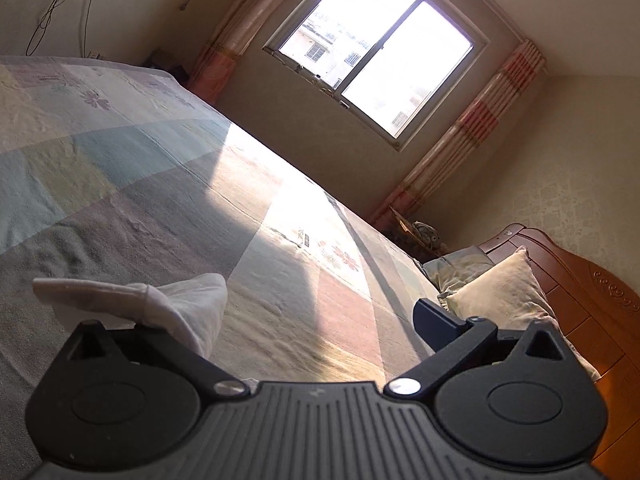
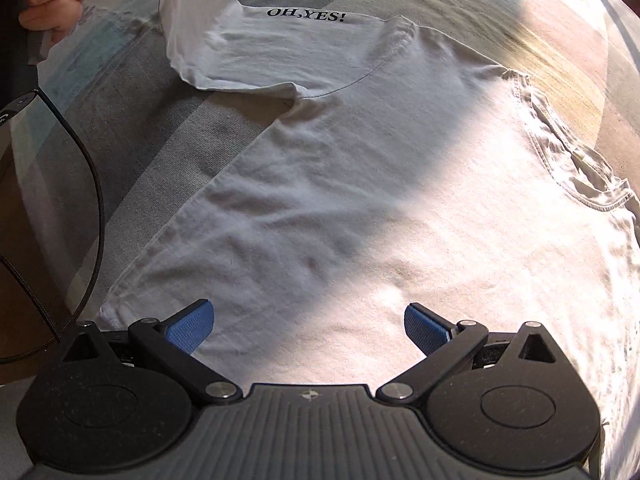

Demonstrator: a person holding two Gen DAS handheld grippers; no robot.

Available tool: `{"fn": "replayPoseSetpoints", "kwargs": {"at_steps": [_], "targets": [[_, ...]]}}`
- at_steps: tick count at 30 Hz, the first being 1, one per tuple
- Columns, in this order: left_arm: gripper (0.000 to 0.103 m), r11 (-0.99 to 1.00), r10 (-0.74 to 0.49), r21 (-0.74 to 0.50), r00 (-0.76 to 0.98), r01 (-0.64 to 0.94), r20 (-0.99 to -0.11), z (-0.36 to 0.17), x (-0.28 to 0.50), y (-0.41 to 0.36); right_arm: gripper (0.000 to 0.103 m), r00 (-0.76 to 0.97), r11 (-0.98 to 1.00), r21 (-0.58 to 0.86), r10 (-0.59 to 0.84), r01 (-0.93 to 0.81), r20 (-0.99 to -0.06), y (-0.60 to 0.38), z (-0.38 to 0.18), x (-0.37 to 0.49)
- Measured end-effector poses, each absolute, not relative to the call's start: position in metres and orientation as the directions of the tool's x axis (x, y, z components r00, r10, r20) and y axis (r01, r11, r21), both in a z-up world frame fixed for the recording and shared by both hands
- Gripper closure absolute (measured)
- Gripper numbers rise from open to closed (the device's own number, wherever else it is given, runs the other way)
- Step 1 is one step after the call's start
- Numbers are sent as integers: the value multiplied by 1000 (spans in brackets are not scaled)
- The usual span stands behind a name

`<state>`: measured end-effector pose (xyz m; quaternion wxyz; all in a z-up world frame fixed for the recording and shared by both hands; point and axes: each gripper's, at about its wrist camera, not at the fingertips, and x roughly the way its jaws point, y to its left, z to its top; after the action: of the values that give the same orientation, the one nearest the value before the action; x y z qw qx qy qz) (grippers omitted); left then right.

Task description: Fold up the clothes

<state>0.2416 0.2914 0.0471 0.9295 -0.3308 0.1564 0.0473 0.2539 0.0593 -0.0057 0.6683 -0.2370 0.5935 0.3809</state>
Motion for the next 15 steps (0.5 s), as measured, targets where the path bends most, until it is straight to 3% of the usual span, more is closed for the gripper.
{"fn": "replayPoseSetpoints", "kwargs": {"at_steps": [15], "targets": [[1,809,-38,-568,950,-153,-311,62,274,191,0,-2,605,173,274,-777,-962,-30,10,260]]}}
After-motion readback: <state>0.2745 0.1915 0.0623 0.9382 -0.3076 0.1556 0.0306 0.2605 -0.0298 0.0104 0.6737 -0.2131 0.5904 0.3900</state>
